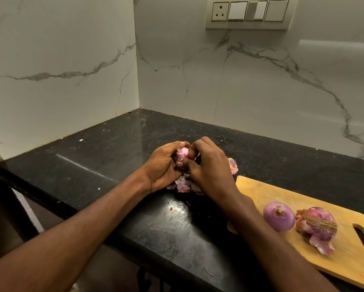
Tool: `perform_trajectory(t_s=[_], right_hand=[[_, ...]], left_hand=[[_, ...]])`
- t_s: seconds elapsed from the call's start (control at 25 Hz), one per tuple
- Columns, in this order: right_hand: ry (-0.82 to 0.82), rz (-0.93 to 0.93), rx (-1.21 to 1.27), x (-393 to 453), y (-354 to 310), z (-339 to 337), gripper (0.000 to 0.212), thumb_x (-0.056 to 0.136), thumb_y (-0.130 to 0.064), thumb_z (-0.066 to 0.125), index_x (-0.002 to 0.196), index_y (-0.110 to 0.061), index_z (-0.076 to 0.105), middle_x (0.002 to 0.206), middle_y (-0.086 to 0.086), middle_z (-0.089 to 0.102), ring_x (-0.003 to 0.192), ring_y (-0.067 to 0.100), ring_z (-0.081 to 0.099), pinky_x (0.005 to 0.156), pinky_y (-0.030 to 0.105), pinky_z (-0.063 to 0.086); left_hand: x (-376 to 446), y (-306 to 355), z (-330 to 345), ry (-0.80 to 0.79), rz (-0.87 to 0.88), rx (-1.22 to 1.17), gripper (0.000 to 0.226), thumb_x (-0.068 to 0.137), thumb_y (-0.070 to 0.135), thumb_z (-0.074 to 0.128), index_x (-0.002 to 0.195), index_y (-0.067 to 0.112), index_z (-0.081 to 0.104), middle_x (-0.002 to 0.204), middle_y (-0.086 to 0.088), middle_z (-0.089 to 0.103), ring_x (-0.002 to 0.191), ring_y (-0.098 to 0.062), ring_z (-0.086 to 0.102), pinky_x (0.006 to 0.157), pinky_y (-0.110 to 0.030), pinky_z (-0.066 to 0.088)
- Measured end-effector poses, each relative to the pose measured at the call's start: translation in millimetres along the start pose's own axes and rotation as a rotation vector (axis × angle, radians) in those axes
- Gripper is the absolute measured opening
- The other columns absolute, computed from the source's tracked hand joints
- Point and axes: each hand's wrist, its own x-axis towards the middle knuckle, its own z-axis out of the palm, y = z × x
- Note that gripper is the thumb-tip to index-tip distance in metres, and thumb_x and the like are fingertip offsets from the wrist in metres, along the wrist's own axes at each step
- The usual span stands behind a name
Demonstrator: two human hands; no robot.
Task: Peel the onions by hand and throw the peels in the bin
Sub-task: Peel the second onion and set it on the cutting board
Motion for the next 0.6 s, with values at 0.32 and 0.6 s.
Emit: perform_trajectory(t_s=[0.32, 0.6], right_hand=[[0.115, -0.061, -0.025, -3.4, -0.4, -4.1, 0.031, 0.085, -0.006, 0.079, 0.116, -0.013, 0.075, 0.102, -0.003, 0.071, 0.083, 0.01, 0.063, 0.073, 0.034, 0.059], [0.058, 0.013, -0.028, -2.0, 3.5, 0.5, 0.025, 0.081, -0.001, 0.081, 0.102, -0.012, 0.072, 0.097, -0.005, 0.064, 0.077, 0.009, 0.055, 0.065, 0.011, 0.04]], left_hand=[[4.0, -2.9, -2.7, 0.039, 0.062, -0.015, 0.023, 0.11, 0.02, 0.045, 0.12, 0.0, 0.053, 0.096, -0.013, 0.062, 0.076, -0.015, 0.06, 0.061, -0.023, 0.052], [3.8, -5.4, -1.3, 0.087, 0.082, 0.067, 0.015, 0.109, 0.019, 0.048, 0.105, 0.006, 0.053, 0.09, -0.011, 0.062, 0.075, -0.015, 0.055, 0.061, -0.025, 0.046]])
